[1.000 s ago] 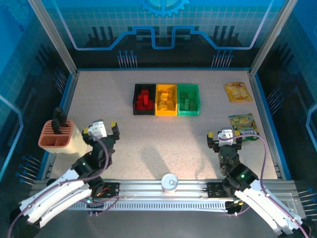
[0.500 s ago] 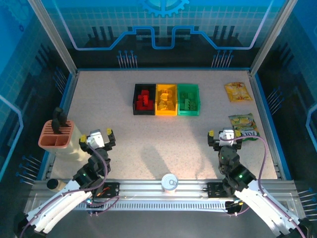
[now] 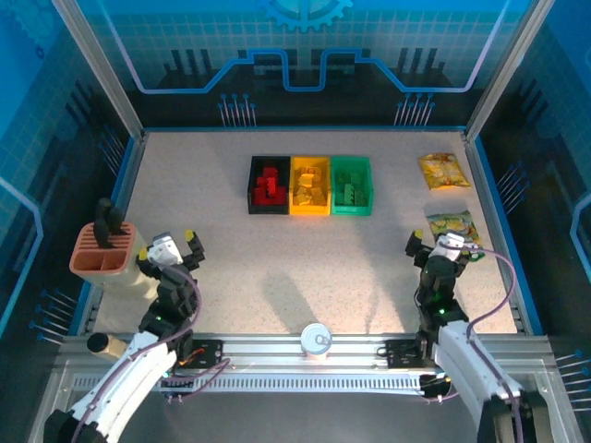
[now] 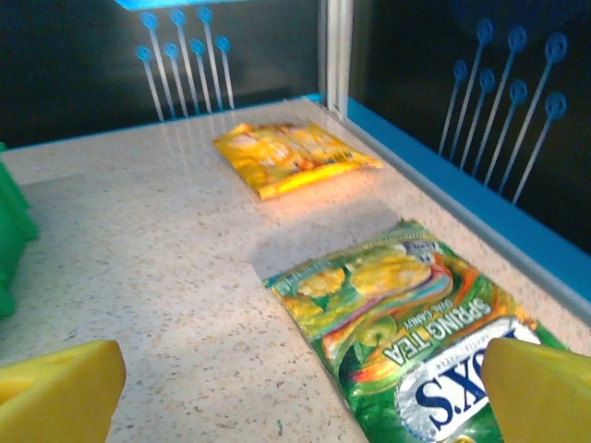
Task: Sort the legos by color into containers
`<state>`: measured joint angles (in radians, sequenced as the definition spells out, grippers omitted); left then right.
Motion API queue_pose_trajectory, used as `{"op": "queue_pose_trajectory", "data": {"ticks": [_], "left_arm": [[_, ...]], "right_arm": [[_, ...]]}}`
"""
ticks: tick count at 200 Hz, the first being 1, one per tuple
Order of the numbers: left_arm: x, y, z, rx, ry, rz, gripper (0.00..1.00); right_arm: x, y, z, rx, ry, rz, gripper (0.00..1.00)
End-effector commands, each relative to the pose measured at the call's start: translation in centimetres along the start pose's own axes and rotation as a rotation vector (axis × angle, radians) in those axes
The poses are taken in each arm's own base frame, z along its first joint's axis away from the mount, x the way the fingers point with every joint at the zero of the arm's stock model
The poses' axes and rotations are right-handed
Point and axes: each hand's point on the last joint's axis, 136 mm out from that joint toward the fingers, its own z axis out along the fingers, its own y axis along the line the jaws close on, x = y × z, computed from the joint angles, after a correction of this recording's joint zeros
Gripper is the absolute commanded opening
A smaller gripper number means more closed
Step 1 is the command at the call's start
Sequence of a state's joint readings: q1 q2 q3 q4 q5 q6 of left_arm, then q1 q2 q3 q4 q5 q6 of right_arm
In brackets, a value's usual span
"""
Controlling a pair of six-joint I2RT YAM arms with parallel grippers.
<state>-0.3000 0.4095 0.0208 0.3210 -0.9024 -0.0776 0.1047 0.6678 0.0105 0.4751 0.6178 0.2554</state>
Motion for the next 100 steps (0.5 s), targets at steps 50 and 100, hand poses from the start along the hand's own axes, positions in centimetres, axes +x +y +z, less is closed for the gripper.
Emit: {"op": "queue_pose_trajectory", "data": {"ticks": [50, 100], "left_arm": [[0.8, -5.0, 5.2, 0.12, 0.074, 0.0, 0.99], [2.5, -9.5, 7.8, 0.337, -0.001, 0.057, 0.99]], "right_arm": [[-2.6, 4.7, 5.4, -0.105, -0.165, -0.032, 1.0], [-0.6, 12.6, 5.5, -0.374, -0.119, -0.308, 1.0]]}}
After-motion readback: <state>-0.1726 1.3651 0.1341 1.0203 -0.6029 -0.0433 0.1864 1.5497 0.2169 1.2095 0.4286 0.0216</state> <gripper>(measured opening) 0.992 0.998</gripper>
